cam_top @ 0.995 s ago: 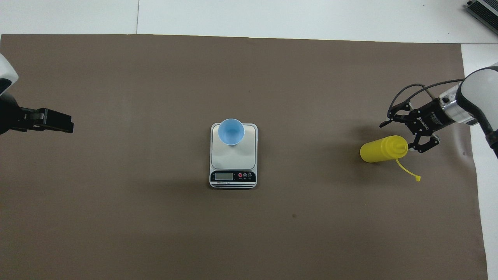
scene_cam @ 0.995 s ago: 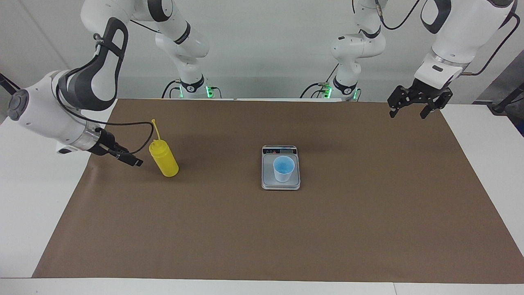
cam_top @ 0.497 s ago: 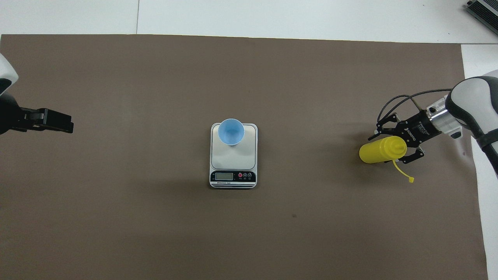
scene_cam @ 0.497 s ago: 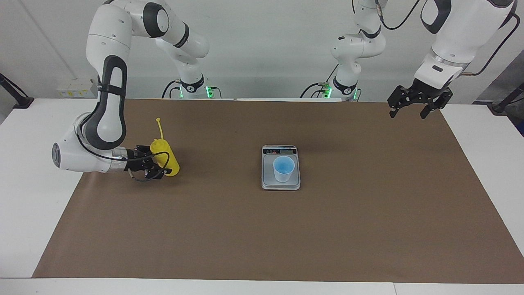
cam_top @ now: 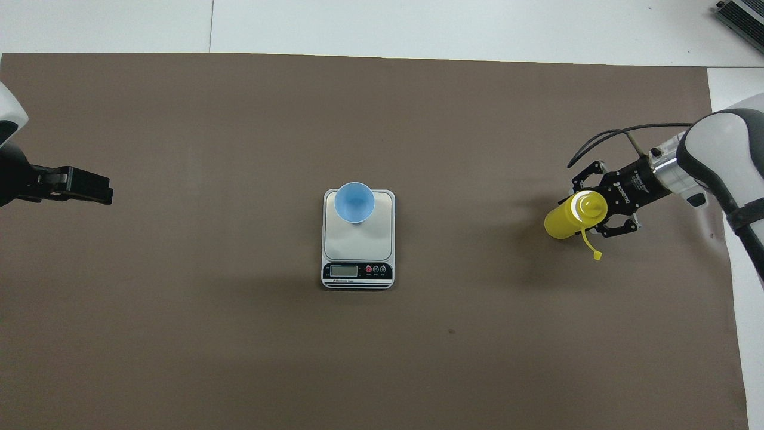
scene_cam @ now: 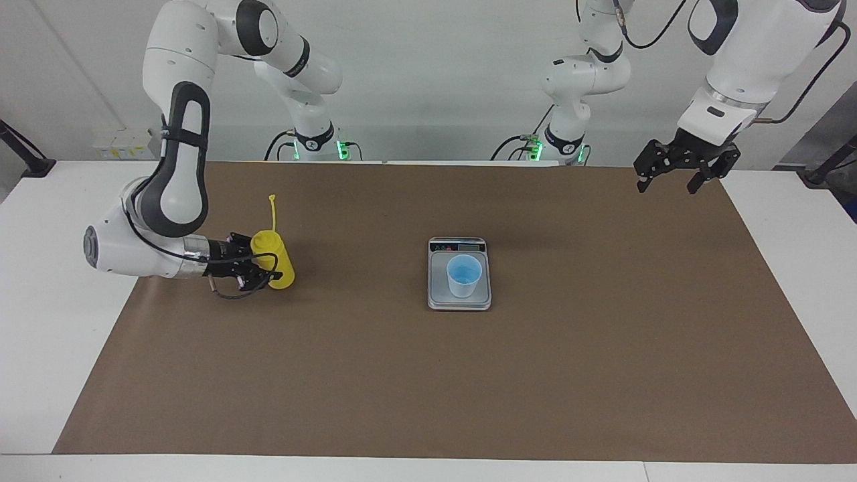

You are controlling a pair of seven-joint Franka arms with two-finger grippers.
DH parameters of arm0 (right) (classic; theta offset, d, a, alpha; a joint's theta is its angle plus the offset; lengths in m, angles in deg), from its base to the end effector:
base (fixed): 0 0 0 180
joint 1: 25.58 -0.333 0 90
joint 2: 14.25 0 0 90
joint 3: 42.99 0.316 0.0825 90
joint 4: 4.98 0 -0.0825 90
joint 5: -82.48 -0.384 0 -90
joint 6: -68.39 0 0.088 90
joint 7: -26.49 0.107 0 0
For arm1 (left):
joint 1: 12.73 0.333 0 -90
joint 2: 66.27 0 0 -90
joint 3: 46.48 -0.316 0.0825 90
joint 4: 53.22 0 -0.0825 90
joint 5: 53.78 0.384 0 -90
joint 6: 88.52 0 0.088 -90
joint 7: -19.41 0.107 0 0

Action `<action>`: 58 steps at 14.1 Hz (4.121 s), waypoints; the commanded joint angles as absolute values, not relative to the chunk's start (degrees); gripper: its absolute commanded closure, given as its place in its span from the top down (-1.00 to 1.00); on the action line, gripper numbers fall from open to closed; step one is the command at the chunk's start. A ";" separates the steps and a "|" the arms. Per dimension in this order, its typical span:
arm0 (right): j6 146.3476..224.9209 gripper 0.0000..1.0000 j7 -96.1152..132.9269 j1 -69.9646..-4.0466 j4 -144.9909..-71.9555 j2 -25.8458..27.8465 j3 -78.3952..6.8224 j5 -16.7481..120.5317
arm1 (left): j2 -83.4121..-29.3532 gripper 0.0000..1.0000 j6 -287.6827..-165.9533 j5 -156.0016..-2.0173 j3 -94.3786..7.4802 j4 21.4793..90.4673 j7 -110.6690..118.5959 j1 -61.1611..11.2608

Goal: Pour seasoning into cup on scale with both arms

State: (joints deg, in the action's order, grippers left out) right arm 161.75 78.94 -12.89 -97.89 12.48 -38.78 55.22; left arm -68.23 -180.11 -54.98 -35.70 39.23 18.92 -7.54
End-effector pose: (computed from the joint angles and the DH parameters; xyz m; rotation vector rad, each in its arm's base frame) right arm 0.6271 -0.0515 0.3370 -2.2460 1.5449 0.8520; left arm 0.5436 -0.0572 0.6252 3.1229 -0.1384 0.0278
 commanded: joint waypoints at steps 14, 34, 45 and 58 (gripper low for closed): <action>163.40 -1.00 117.01 -46.93 -83.05 16.59 -38.59 98.63 | -68.73 1.00 -179.49 -55.37 -35.58 39.68 19.23 -7.02; 172.61 -1.00 127.83 -58.80 -73.71 23.28 -38.24 131.61 | -68.73 1.00 -179.49 -55.37 -35.58 39.68 19.23 -7.02; 176.84 -1.00 132.74 -60.56 -82.77 21.25 -38.15 141.10 | -68.73 1.00 -179.49 -55.37 -35.58 39.68 19.23 -7.02; 176.32 -1.00 134.25 -60.56 -82.06 21.26 -38.07 140.67 | -68.73 1.00 -179.49 -55.37 -35.58 39.68 19.23 -7.02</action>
State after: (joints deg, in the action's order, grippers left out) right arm 176.32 132.97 -61.05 -80.75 22.76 -38.35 140.52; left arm -68.23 -180.10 -54.98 -35.70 39.23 18.92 -7.54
